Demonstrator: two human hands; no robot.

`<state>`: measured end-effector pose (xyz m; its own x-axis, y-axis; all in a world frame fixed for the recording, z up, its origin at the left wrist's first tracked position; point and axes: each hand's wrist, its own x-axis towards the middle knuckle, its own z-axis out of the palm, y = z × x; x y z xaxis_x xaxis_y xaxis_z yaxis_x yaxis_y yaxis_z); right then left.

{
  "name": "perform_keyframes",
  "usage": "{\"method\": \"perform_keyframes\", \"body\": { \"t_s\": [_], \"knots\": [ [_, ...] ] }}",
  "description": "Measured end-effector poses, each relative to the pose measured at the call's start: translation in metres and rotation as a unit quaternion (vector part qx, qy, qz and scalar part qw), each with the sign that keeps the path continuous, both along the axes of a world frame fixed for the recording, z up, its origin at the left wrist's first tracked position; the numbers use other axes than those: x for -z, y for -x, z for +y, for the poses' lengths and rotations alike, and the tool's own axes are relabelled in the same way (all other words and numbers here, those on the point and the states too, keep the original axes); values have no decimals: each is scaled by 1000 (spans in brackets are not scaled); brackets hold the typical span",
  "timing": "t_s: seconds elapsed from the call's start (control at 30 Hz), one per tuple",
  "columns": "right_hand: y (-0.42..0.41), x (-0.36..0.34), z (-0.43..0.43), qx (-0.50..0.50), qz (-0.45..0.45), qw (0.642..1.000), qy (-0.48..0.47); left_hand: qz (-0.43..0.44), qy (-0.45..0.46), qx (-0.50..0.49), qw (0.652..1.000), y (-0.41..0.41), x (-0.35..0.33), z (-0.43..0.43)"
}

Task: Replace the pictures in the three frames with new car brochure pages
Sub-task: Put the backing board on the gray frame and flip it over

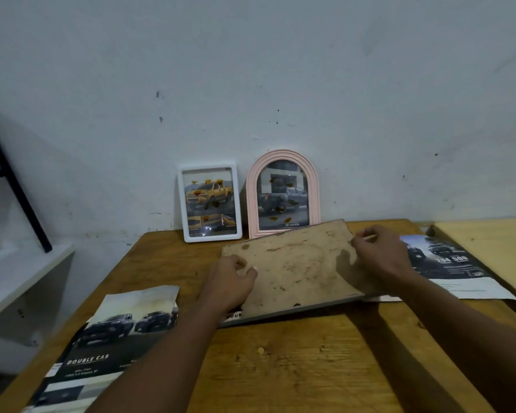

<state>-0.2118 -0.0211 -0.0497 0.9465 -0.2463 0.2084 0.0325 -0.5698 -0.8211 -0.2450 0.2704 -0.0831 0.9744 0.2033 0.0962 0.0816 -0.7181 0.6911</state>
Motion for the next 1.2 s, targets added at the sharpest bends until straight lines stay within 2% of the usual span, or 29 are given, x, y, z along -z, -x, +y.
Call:
{"method": "perform_keyframes", "body": {
  "t_s": [0.1,0.23,0.4,0.53,0.63,0.73,0.8,0.9,1.0,1.1,1.2],
  "knots": [
    [4,-45,-25,9,-32,999,1,-12,64,19,998,1,-5,-22],
    [19,-107,-58,-25,-43,998,-41,26,166,54,984,7,-6,-64],
    [37,-164,-62,-30,-97,993,-53,28,249,96,963,23,-13,-119],
    [45,-192,-39,-94,-90,988,-81,-38,224,146,963,22,-57,-140],
    [49,-206,-5,-155,-75,980,-104,-92,255,153,950,22,-117,-132],
    [50,-209,32,-204,-67,973,-85,-144,306,149,929,28,-171,-107],
    [50,-206,55,-230,-66,967,-82,-161,309,146,926,37,-195,-86],
    [50,-198,83,-266,-62,958,-88,-156,263,136,942,46,-211,-53],
    [49,-183,100,-274,-65,959,-42,-121,250,108,955,53,-204,-26],
    [47,-150,100,-249,-59,965,49,-97,326,77,937,60,-187,-4],
    [47,-95,84,-218,-8,966,137,-79,410,45,908,66,-161,21]
  ]
}}
